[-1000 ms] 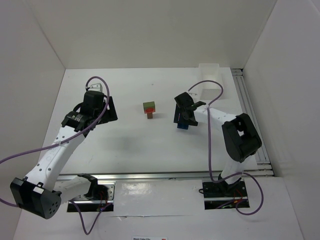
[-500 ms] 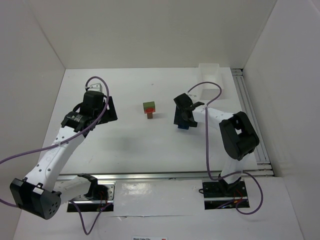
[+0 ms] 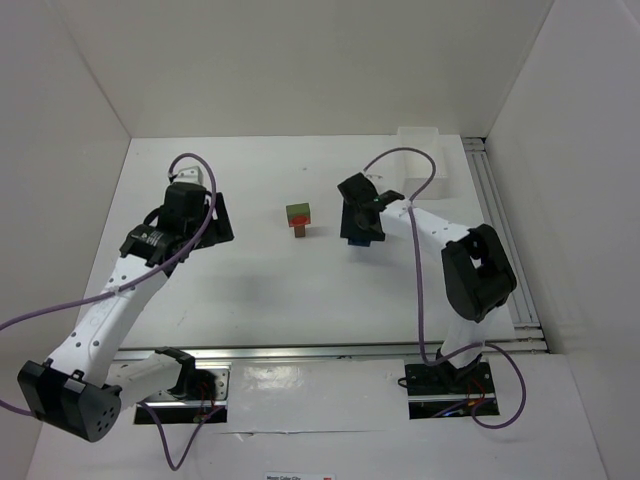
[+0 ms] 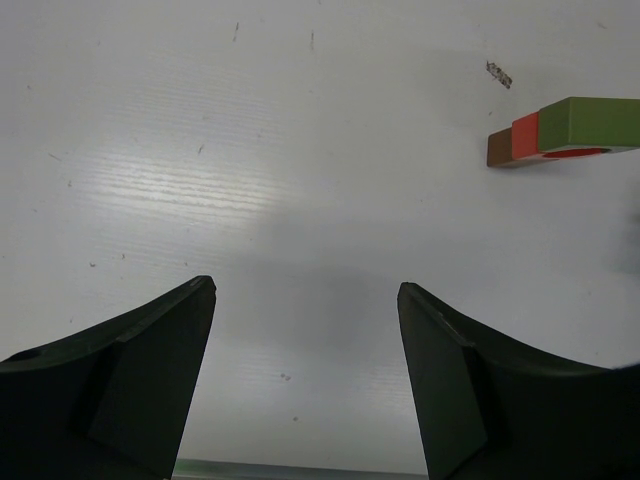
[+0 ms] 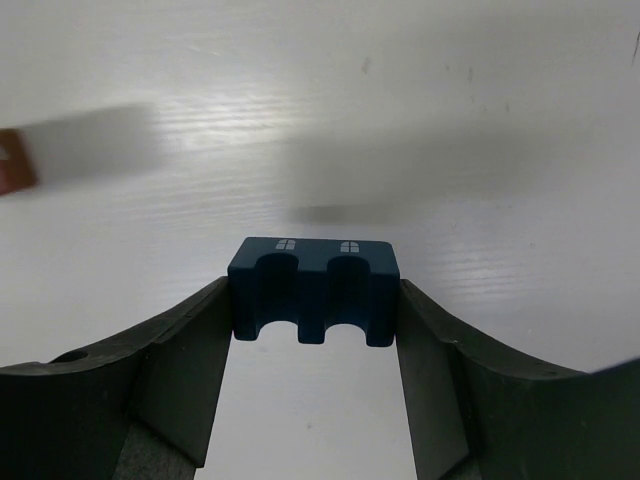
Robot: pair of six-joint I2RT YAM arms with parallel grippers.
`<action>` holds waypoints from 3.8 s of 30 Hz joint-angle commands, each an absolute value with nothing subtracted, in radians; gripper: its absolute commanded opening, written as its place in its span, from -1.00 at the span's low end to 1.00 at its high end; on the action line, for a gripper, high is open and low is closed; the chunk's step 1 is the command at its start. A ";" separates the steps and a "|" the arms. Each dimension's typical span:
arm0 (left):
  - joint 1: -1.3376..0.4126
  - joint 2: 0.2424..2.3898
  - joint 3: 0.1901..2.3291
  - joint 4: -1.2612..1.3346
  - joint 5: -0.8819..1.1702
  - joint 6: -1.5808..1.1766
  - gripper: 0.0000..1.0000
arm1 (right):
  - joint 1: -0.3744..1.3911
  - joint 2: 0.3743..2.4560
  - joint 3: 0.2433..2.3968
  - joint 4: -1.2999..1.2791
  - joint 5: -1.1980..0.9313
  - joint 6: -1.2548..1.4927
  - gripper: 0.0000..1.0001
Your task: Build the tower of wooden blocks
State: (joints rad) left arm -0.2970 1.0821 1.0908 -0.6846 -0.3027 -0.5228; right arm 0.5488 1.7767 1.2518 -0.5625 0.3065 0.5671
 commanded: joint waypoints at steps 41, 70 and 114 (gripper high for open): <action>-0.291 1.046 1.112 -0.693 -0.341 -0.492 0.73 | 0.779 2.207 2.327 -1.051 0.354 0.468 0.19; -0.291 1.046 1.103 -0.693 -0.341 -0.492 0.73 | 0.779 2.266 2.378 -1.023 0.327 0.468 0.19; -0.291 1.046 1.094 -0.693 -0.341 -0.492 0.73 | 0.779 2.275 2.332 -1.005 0.327 0.486 0.19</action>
